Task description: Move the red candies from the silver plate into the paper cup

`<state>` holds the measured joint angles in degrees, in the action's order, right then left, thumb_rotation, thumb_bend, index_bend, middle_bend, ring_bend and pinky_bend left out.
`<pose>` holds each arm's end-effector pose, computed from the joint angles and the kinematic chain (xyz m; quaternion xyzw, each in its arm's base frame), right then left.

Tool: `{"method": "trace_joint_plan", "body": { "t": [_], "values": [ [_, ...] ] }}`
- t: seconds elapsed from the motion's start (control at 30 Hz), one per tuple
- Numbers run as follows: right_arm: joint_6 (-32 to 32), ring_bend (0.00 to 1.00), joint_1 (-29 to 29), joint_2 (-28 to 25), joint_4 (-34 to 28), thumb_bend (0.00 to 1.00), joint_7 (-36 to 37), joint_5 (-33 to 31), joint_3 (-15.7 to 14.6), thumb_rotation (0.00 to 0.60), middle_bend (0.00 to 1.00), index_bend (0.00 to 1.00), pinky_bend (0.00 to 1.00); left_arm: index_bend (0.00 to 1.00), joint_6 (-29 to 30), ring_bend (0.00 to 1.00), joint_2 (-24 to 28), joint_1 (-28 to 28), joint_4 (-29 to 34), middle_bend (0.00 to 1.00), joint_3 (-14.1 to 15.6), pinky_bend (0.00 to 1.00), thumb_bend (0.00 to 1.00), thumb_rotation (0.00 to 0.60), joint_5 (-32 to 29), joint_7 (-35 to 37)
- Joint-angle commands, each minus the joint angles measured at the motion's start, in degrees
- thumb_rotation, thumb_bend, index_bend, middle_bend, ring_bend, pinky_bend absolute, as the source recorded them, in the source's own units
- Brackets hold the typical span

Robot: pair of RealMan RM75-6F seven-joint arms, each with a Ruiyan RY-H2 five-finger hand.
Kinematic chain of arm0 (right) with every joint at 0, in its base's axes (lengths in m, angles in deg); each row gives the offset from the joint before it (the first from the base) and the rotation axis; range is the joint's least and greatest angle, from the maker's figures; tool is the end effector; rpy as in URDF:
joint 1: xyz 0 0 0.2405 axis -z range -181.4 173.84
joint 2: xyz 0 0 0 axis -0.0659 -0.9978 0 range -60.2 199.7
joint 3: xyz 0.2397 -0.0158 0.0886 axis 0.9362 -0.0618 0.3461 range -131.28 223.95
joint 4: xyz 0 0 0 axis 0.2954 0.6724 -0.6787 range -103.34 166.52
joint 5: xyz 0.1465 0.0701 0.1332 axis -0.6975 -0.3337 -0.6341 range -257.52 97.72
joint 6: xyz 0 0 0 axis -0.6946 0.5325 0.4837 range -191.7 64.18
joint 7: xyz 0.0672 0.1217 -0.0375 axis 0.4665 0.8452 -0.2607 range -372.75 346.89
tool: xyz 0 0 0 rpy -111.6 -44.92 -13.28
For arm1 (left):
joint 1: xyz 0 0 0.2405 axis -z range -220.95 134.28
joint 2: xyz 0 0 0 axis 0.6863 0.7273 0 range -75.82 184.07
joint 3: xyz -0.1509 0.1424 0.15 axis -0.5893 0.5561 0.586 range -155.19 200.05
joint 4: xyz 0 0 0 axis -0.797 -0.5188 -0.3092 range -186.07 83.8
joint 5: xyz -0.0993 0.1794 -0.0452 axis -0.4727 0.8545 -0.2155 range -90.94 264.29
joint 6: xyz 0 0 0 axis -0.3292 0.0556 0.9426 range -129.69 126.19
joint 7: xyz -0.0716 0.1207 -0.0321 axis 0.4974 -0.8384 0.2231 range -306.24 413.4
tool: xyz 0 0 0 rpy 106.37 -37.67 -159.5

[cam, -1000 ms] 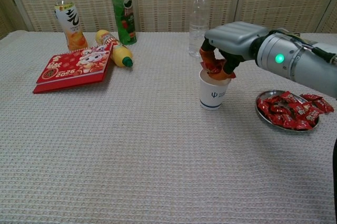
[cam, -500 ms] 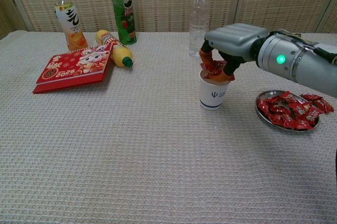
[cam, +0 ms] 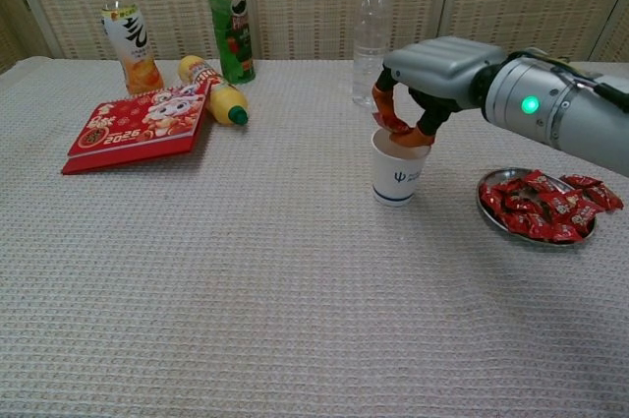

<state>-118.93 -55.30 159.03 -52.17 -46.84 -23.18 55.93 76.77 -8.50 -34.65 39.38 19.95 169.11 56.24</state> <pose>-0.1080 -0.3684 -0.0181 0.7884 -0.2717 0.3286 0.4435 -0.3223 0.2010 0.1593 -0.6086 -0.4130 -0.3602 0.5738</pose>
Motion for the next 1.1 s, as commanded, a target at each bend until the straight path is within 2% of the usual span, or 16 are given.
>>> {"method": "trace_joint_plan", "body": {
  "t": [0.03, 0.57, 1.1],
  "values": [
    [-0.58, 0.75, 0.23, -0.21, -0.30, 0.31, -0.61, 0.26, -0.22, 0.600, 0.40, 0.20, 1.00, 0.00, -0.05, 0.10, -0.03, 0.03, 0.02, 0.00, 0.00, 0.33, 0.45, 0.600, -0.01, -0.12],
    [-0.19, 0.75, 0.04, 1.07, 2.13, 0.31, 1.13, 0.32, 0.87, 0.600, 0.38, 0.17, 1.00, 0.01, -0.50, 0.10, -0.20, 0.23, -0.05, 0.00, -0.12, 0.34, 0.45, 0.600, -0.51, -0.62],
    [0.65, 0.75, 0.26, 4.04, 7.62, 0.30, 7.79, 4.18, 1.63, 0.600, 0.36, 0.14, 1.00, 0.01, -0.99, 0.10, -0.39, 0.44, -0.31, 0.00, -0.41, 0.34, 0.45, 0.600, -1.31, -0.93]
  ]
}}
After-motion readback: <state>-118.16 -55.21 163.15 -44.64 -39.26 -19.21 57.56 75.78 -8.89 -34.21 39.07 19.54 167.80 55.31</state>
